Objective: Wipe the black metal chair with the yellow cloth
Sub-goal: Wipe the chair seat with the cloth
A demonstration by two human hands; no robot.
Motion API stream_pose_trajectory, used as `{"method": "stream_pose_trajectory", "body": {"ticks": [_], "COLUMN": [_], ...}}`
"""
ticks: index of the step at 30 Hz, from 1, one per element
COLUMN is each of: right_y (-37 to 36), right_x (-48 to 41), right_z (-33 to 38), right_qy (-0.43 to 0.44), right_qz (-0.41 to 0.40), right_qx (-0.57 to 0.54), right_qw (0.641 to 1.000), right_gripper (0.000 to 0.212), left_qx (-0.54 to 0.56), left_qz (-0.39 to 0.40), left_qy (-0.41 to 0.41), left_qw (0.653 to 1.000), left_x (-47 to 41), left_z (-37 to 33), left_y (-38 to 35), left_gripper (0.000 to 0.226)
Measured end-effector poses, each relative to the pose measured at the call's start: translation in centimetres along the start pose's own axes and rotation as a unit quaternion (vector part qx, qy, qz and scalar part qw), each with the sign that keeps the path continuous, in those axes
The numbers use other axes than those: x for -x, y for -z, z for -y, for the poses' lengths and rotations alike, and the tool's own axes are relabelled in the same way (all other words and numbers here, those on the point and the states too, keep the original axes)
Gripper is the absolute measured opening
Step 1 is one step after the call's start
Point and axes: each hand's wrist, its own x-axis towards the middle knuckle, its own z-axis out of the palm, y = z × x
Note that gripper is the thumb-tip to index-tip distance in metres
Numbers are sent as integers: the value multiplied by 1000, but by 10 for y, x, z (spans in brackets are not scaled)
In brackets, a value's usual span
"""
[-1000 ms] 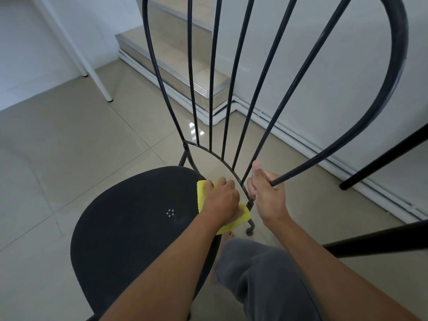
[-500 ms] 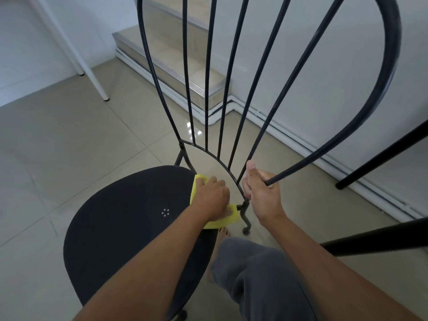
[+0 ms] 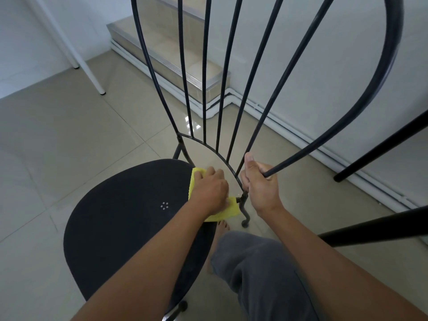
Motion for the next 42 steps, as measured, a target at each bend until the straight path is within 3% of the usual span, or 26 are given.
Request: {"method": "stream_pose_trajectory", "body": {"ticks": [4,10,13,16,21,25,31,34,37,42], "right_y": [-1,3,0,2,2,0,4,2,2,4], "right_x": [-2,-2,-2,-2,-2,-3,-4,-4,-3,-4], "right_z": [-1,-3,-2,-2,-3,-3,-3,-2,-2,-5], "right_qy": [-6,-8,4,3,5,6,5,1,-9,-9], "right_qz": [-12,2,-1,8,9,-5,25,10,3,29], "right_qx": [-7,5,-13,-7,-1,-9,1,0,-11,-8], "right_qw": [1000,1000,1000,1000,1000,1000,1000,1000,1000,1000], "right_gripper": [54,54,57,59,60,56,59,56,53,53], "left_qx": [37,-25,5,14,-45,-5,-63,-37,5,-65], "left_qz": [10,98,75,47,59,40,37,44,-4,22], "left_qy": [11,-6,-1,-1,-20,13,-1,19,15,2], "left_qw": [999,995,997,999,997,999,997,998,1000,998], "left_x": [-13,-13,-14,-12,-11,-15,-11,-13,-13,-2], "left_z": [-20,4,-11,-17,0,-21,-3,-13,-29,-5], "left_y": [3,12,9,4,8,6,10,6,-1,2], "left_gripper": [25,34,24,31,25,20,24,29,10,33]}}
